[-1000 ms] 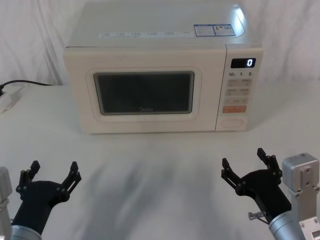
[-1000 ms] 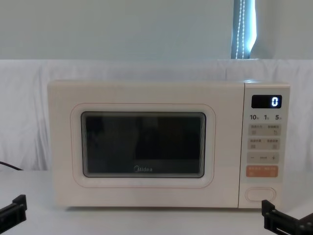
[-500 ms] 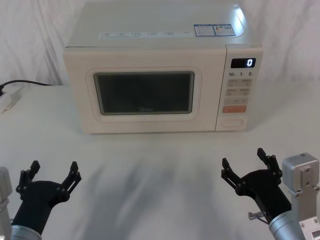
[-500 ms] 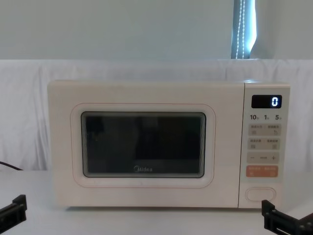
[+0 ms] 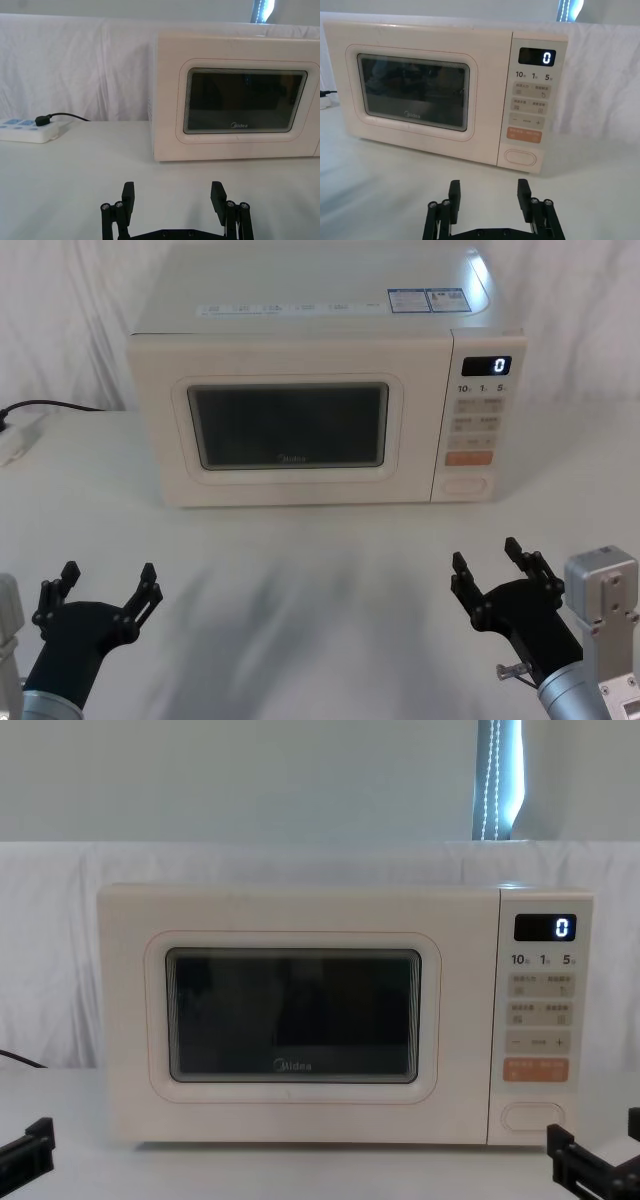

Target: Press the button to open the microwave door with one hand; close the microwave door with the other hand.

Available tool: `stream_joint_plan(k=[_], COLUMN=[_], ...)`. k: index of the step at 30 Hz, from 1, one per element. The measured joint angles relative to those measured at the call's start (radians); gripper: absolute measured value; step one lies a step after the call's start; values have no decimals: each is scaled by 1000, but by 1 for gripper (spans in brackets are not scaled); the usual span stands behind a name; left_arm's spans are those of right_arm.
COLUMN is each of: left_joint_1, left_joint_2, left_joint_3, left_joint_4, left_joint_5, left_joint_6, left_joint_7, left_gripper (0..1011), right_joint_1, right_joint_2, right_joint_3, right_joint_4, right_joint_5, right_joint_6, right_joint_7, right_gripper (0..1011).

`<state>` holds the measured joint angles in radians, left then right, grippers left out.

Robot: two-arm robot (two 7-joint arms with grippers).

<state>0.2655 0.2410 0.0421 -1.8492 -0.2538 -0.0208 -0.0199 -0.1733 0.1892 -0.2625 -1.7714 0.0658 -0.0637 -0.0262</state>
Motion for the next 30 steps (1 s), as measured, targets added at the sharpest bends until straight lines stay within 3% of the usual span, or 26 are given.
stream_joint_plan(k=[24, 30], left_joint_1=[0, 0], left_joint_2=[0, 0], left_joint_3=[0, 0], left_joint_4=[0, 0], left_joint_5=[0, 0], left_joint_6=[0, 0], left_joint_7=[0, 0], left_gripper=[1001, 1001], right_joint_1=[0, 0], right_joint_2=[0, 0], right_joint_3=[0, 0], right_joint_4=[0, 0], right_joint_5=[0, 0], right_joint_6=[0, 0], right_joint_7=[0, 0], right_gripper=[10, 0])
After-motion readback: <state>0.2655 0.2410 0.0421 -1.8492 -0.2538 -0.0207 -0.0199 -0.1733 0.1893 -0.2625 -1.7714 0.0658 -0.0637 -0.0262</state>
